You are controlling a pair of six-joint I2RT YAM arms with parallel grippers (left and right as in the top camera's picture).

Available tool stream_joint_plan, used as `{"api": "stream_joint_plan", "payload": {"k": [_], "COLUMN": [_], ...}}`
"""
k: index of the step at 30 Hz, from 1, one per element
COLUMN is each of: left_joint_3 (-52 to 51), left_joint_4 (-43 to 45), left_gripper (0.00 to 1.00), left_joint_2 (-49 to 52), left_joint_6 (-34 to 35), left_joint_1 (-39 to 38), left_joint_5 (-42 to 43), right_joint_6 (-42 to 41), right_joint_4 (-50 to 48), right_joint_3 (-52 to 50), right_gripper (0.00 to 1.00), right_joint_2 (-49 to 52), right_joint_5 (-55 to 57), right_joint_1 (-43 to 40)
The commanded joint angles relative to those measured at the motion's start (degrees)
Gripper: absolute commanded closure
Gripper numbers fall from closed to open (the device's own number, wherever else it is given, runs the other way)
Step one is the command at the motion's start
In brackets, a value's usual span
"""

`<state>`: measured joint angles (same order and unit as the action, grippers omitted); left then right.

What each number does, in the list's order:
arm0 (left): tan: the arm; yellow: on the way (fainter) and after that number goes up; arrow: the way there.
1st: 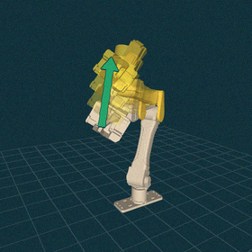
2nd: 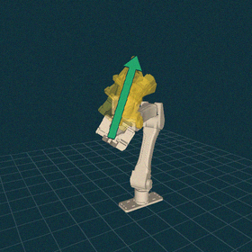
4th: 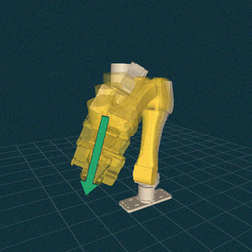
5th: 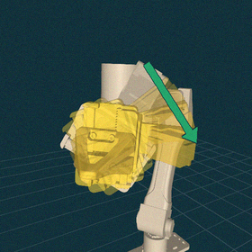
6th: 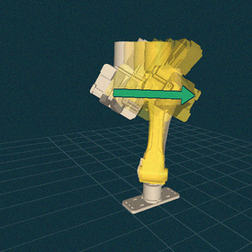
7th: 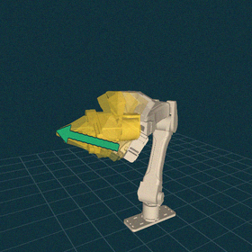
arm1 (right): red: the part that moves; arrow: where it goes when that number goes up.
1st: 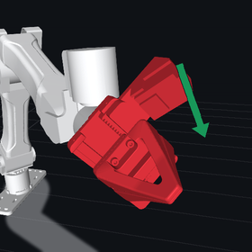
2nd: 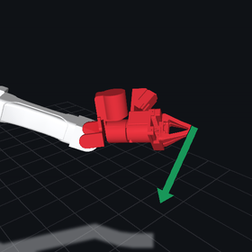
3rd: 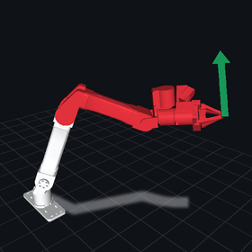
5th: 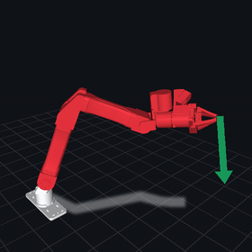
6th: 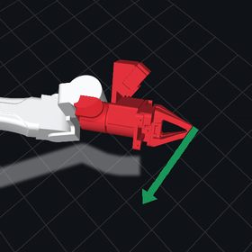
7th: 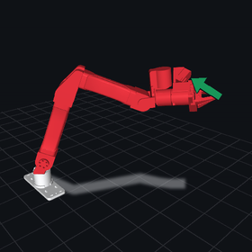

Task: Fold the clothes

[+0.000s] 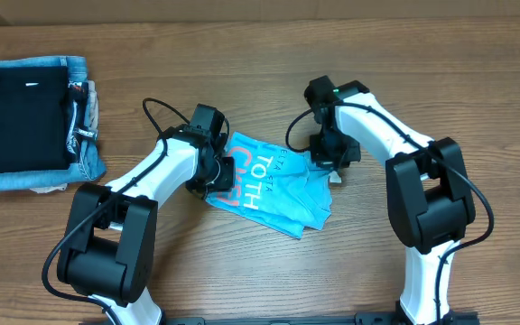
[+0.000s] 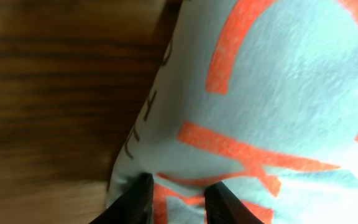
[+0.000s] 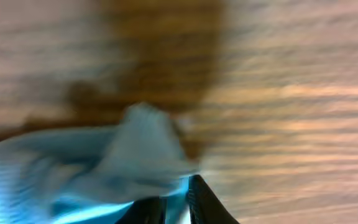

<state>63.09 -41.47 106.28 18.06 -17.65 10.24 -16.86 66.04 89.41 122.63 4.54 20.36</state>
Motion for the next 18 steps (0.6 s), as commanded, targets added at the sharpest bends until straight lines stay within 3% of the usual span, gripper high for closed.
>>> {"api": "stream_joint_plan", "payload": {"k": [1, 4, 9, 14, 16, 17, 18], "left_joint_3": [-3.02, -2.99, -2.99, -2.71, -2.03, -1.62, -1.29], "left_joint_4": [-4.66, -9.03, -15.23, -15.04, -12.07, -10.03, -7.63], "left_gripper": [0.69, 0.69, 0.78, 0.78, 0.73, 0.62, 0.43], "left_joint_2": [3.13, 3.13, 2.49, -4.42, -8.33, -9.9, -11.23], "left_joint_6": [0.5, 1.4, 2.97, 2.73, 2.67, 2.62, 2.49], "left_joint_1": [0.09, 0.09, 0.09, 0.02, 0.11, 0.11, 0.11], "left_joint_5": [-3.91, -1.36, 0.52, -0.92, -3.41, -4.96, -6.6], "right_joint_6": [2.75, 4.59, 3.28, 0.37, 0.33, 0.37, 0.37], "right_joint_4": [-2.43, -4.87, -4.04, 1.22, 3.43, 4.46, 5.79], "right_joint_3": [-0.63, -0.57, 2.01, 9.18, 11.54, 12.26, 12.59], "right_gripper": [0.83, 0.83, 0.87, 0.89, 0.89, 0.88, 0.87], "right_joint_2": [-0.02, -0.02, -0.37, -5.16, -8.17, -9.73, -11.47], "right_joint_5": [1.88, 1.86, 2.12, 2.08, 1.57, 1.11, -0.22], "right_joint_1": [-0.57, -0.55, -0.87, -2.56, -2.89, -2.86, -2.86]}}
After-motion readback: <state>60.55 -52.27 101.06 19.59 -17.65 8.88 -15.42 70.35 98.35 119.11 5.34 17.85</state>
